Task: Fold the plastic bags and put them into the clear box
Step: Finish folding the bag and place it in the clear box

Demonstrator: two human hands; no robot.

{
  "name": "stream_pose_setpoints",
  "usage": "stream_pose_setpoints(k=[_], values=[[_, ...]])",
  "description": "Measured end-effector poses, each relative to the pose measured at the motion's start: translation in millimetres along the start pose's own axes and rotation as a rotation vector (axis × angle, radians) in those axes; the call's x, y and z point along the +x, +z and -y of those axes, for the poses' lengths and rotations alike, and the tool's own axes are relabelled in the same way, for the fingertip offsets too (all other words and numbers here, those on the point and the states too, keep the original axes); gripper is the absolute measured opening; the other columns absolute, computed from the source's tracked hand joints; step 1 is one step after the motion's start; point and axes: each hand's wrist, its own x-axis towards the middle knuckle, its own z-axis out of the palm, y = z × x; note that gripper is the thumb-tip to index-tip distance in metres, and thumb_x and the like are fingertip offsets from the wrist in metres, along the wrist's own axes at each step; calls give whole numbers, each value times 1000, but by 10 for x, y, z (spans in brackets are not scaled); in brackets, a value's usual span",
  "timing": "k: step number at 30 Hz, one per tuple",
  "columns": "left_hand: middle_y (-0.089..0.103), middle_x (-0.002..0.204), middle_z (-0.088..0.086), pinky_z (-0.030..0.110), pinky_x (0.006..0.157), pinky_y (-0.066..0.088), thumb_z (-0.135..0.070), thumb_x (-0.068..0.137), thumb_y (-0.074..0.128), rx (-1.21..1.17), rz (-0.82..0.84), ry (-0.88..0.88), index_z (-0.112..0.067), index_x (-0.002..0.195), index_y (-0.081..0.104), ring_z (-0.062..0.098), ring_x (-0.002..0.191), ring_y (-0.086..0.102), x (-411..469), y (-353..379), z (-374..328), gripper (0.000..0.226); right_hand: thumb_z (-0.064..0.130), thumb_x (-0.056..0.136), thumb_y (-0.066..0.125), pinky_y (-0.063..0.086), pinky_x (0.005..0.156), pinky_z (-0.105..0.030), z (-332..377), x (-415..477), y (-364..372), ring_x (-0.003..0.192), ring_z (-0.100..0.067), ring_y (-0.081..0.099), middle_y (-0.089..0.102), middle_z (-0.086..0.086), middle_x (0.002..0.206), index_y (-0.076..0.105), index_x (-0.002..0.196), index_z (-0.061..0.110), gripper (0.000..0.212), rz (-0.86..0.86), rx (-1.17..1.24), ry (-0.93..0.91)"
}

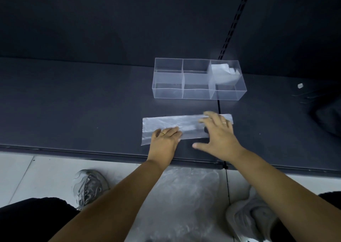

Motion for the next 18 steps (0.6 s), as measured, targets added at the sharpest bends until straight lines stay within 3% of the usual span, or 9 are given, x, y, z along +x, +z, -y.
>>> stream_pose_setpoints(k=[1,3,6,8,9,11,12,15,18], values=[[36,151,-13,32,114,14,-28,103,35,-9,-6,8,-31,138,45,7,137,33,-17,-12,-9,37,59,67,72,11,109,-35,63,-5,45,132,-15,23,28,7,146,43,133,29,78,20,-76,-79],[42,148,-11,32,112,15,-29,102,36,-40,-26,25,-30,136,50,8,135,39,-65,-38,-33,36,52,70,73,7,111,-34,185,-18,194,136,-16,25,31,8,149,40,139,28,81,74,-195,-186],[49,143,-10,30,109,18,-29,102,38,-94,-30,49,-29,132,54,9,131,44,-119,-102,-44,34,27,84,68,24,104,-29,219,7,364,121,-17,49,58,11,130,64,117,24,34,4,-74,-119],[60,130,-10,29,106,27,-25,98,46,-146,-22,49,-28,122,62,12,121,53,-105,-200,39,29,13,85,68,41,96,-28,144,37,361,102,-19,61,71,4,109,74,93,14,10,-77,263,30],[65,123,-9,30,103,33,-23,95,51,-186,-18,19,-26,116,67,14,115,58,-93,-267,113,26,11,86,68,45,91,-20,97,51,332,96,-16,64,73,2,102,74,88,11,7,-84,424,124],[71,113,-3,30,94,43,-21,92,59,-318,5,-132,-21,107,73,18,106,64,-69,-390,323,21,15,87,69,42,75,-2,11,74,269,88,-9,64,73,4,92,74,86,12,6,-53,626,303],[72,108,0,28,90,46,-21,91,62,-402,23,-235,-17,103,74,19,101,65,-56,-441,448,18,17,87,69,42,70,-1,-17,88,252,85,-7,63,71,7,88,73,85,15,6,-38,687,374],[74,94,7,21,79,45,-19,86,70,-739,41,-521,-8,92,76,13,86,65,-29,-526,737,15,20,87,70,41,67,-5,-53,158,257,81,-5,63,70,8,83,70,76,17,11,-65,819,518],[74,81,8,18,75,47,-23,86,69,-850,11,-676,-11,80,74,10,72,64,7,-524,809,15,23,85,70,42,69,-18,-10,256,316,74,-7,61,68,7,74,67,67,17,19,-158,811,635]])
